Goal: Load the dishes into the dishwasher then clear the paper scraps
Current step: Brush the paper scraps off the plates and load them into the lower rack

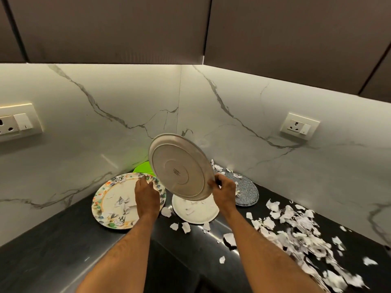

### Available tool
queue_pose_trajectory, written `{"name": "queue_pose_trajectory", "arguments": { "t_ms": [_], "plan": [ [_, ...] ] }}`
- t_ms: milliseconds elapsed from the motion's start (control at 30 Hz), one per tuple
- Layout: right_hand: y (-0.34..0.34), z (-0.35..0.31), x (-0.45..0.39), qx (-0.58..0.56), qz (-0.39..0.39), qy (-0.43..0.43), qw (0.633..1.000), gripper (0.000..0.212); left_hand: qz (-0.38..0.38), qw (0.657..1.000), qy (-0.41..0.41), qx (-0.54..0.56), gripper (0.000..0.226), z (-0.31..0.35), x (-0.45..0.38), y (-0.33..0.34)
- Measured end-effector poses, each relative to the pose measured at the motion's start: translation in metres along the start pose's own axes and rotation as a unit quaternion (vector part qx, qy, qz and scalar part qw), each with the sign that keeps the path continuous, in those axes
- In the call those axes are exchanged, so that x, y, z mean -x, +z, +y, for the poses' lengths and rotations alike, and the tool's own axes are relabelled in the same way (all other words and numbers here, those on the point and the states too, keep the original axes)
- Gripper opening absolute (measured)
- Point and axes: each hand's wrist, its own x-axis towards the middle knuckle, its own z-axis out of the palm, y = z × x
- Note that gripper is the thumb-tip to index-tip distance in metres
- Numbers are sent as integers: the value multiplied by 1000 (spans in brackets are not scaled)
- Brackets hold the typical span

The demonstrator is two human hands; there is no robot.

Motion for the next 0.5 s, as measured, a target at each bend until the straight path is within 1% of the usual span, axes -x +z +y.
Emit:
{"name": "queue_pose_trajectory", "arguments": {
  "t_ms": [133,333,400,500],
  "plan": [
    [-32,8,16,-32,8,23,999,13,3,1000,0,17,37,12,9,-3],
    [-87,22,49,-41,20,50,998,11,-13,999,8,33,36,32,43,-5],
    [-106,23,65,-49,23,56,997,10,-19,998,23,55,33,43,61,-7],
    [-142,22,93,-62,19,71,995,7,-23,991,66,117,24,60,100,-8]
  ]
}}
